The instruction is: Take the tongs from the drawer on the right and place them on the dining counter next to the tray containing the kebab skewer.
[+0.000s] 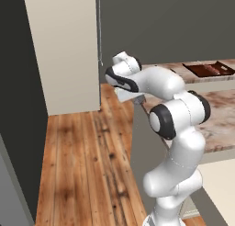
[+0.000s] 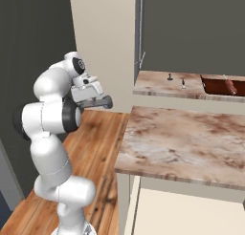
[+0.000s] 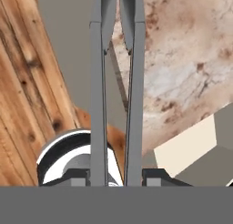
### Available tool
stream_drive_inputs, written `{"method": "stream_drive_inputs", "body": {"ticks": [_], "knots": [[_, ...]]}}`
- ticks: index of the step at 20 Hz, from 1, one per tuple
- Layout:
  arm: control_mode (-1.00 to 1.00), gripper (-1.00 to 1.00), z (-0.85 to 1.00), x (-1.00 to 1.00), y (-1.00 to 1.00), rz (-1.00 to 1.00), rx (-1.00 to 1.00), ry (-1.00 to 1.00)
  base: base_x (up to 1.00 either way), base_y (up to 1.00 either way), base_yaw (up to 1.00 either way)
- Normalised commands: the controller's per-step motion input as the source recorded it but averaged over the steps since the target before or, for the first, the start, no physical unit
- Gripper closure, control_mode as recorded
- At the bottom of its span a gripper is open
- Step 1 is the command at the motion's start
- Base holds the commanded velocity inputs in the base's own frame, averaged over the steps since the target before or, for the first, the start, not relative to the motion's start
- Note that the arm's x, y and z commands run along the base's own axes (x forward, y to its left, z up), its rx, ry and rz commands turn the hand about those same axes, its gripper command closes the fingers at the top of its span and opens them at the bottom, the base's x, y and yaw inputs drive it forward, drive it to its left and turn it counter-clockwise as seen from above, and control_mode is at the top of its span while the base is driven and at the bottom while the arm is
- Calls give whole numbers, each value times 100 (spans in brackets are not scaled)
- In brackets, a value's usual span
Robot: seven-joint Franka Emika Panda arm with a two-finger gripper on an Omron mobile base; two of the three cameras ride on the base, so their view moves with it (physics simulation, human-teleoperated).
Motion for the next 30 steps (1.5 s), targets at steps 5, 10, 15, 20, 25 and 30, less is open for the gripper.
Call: {"method": "stream_drive_inputs", "body": {"ticks": [5,10,15,20,25,30], "knots": [[-100,100,0,-7,0,-6,0,-23,0,0,0],[-100,100,0,-8,0,-11,0,-41,0,0,0],[-100,100,0,0,0,0,0,-24,0,0,0],[-100,100,0,0,0,4,0,-13,0,0,0],[-100,100,0,0,0,14,0,-1,0,0,0],[-100,100,0,0,0,13,0,0,0,0,0]]}}
